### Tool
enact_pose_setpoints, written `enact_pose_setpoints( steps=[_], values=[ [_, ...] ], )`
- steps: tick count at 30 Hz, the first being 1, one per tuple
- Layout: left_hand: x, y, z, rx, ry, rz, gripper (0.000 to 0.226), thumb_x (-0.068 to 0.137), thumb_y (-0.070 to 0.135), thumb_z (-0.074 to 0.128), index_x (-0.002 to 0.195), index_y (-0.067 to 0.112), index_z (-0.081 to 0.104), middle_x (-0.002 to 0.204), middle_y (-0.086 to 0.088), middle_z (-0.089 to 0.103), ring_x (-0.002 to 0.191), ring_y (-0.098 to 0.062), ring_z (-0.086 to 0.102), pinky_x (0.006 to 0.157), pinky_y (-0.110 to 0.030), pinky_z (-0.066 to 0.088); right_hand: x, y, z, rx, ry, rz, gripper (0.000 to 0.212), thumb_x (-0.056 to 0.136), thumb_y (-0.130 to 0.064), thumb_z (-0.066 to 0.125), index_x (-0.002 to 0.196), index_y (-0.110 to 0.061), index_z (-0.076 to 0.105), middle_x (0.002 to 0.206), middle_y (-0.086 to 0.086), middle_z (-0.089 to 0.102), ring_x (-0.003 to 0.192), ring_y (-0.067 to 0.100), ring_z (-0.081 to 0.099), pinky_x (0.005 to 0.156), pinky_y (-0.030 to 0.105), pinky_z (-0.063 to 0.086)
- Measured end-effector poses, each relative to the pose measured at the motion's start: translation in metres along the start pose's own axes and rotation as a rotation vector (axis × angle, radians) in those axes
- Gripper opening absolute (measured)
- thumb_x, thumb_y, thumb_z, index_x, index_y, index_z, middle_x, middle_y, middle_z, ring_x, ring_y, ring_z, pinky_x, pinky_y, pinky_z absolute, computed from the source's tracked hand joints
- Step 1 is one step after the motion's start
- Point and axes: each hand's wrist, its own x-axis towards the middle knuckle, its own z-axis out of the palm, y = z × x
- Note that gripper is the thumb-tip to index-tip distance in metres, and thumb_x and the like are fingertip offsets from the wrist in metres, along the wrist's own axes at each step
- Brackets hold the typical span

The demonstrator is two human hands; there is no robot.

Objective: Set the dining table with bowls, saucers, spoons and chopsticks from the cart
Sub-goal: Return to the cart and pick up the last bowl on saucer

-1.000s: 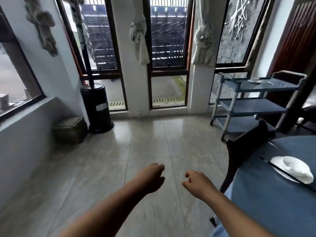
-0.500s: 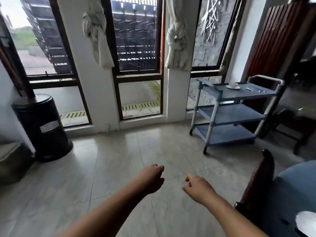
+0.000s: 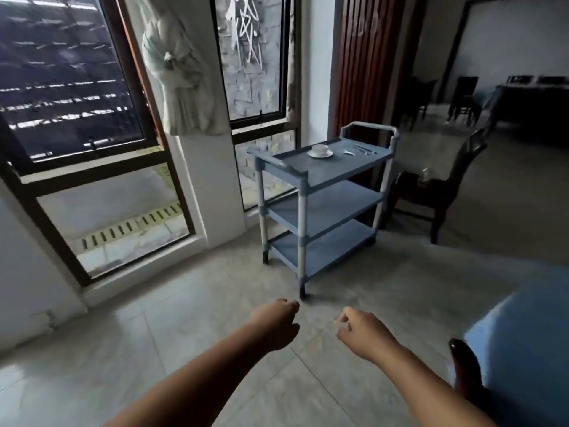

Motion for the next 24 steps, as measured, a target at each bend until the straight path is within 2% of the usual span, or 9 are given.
enact_pose_setpoints(
  steps=[4,7,11,16,21,24],
  values=[
    [0.122,0.001,-0.024,0.002,0.002,0.024,0.039,0.095,0.030,0.055,0.129,0.014,0.056,0.124,-0.013,0.064,0.111,-0.033,0.063,0.093,-0.045,0.056,0.116,0.038,-0.041,0.063,0.059,0.058,0.026,0.087,-0.043,0.056,0.099,-0.020,0.054,0.094,0.000,0.062,0.084,0.021,0.062,0.065,0.030,0.045],
    [0.205,0.000,-0.047,0.003,-0.026,0.033,0.035,0.094,0.028,0.053,0.126,0.012,0.058,0.126,-0.014,0.064,0.113,-0.034,0.063,0.095,-0.045,0.055,0.186,0.051,-0.066,0.072,0.059,0.081,0.029,0.087,-0.046,0.060,0.101,-0.020,0.055,0.094,0.000,0.063,0.085,0.019,0.063,0.070,0.031,0.051],
    [0.305,0.004,-0.079,0.038,-0.030,0.080,0.035,0.095,0.033,0.057,0.123,0.013,0.059,0.120,-0.013,0.066,0.108,-0.033,0.065,0.091,-0.045,0.057,0.271,0.061,-0.101,0.045,0.037,0.137,0.033,0.087,-0.046,0.058,0.102,-0.017,0.054,0.096,0.003,0.064,0.089,0.023,0.064,0.076,0.033,0.053],
    [0.441,-0.001,-0.099,0.046,-0.038,0.132,0.021,0.095,0.030,0.056,0.107,0.014,0.060,0.111,-0.010,0.068,0.101,-0.029,0.068,0.083,-0.041,0.057,0.389,0.077,-0.143,0.021,0.052,0.178,0.032,0.085,-0.048,0.062,0.101,-0.021,0.055,0.100,-0.001,0.064,0.089,0.020,0.063,0.076,0.032,0.053],
    [0.598,-0.004,-0.117,0.025,-0.041,0.210,0.030,0.095,0.032,0.056,0.119,0.015,0.060,0.116,-0.009,0.067,0.104,-0.028,0.067,0.089,-0.043,0.058,0.519,0.099,-0.189,0.024,0.088,0.228,0.028,0.085,-0.046,0.063,0.100,-0.023,0.056,0.103,0.002,0.067,0.093,0.021,0.064,0.074,0.028,0.049],
    [0.683,-0.005,-0.133,-0.034,-0.073,0.215,0.031,0.094,0.035,0.055,0.120,0.017,0.059,0.117,-0.008,0.066,0.104,-0.027,0.065,0.088,-0.040,0.056,0.585,0.108,-0.215,0.075,0.091,0.270,0.030,0.086,-0.041,0.065,0.107,-0.021,0.056,0.105,0.002,0.066,0.093,0.020,0.064,0.077,0.030,0.051]
  ],
)
